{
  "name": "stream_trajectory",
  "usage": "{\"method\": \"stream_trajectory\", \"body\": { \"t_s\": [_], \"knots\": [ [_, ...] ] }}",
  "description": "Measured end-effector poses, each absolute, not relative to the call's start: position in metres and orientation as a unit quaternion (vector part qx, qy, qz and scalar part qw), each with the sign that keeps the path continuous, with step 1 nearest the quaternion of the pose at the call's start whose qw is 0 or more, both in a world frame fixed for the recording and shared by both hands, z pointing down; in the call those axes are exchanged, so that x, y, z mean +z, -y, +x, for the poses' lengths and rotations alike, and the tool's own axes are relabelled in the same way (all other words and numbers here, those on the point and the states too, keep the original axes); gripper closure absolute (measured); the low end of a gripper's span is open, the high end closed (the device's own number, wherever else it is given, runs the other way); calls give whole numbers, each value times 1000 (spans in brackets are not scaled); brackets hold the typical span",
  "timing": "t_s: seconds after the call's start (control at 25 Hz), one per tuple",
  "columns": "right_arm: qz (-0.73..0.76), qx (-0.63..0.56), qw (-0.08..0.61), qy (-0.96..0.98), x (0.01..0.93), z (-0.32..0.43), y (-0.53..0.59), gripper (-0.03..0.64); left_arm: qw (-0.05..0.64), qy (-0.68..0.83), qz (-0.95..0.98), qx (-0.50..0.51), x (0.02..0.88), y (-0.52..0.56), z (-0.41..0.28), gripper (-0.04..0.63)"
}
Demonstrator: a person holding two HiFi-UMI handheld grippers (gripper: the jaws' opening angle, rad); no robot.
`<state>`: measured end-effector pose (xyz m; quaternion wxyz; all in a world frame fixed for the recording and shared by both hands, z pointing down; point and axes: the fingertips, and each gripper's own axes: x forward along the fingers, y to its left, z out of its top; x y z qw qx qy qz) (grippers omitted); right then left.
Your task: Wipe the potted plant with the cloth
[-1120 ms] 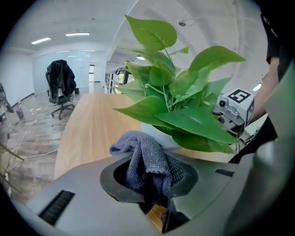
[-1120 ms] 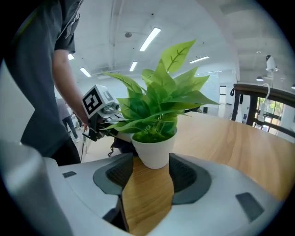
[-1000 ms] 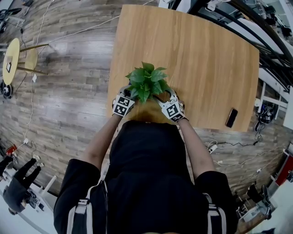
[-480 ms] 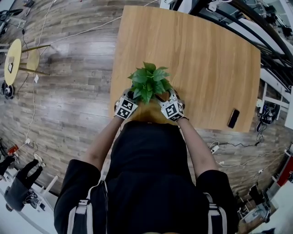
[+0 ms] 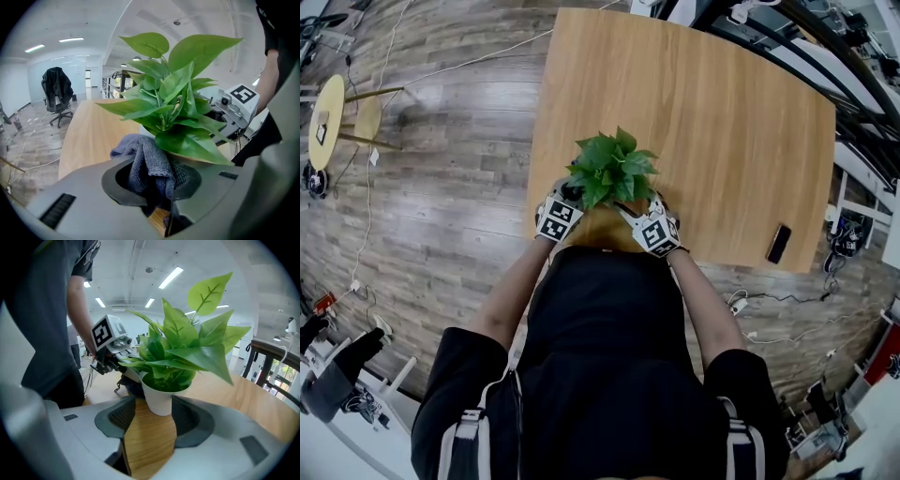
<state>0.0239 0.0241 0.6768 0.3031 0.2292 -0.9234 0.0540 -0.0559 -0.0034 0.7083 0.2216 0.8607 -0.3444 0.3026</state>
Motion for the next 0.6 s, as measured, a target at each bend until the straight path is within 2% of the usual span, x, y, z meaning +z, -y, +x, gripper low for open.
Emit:
{"method": "stream_trajectory", "body": {
  "t_s": [0.6],
  "knots": [
    [243,37,301,921,669,29,5,388,213,338,865,304,704,8,-55,483]
  ]
}}
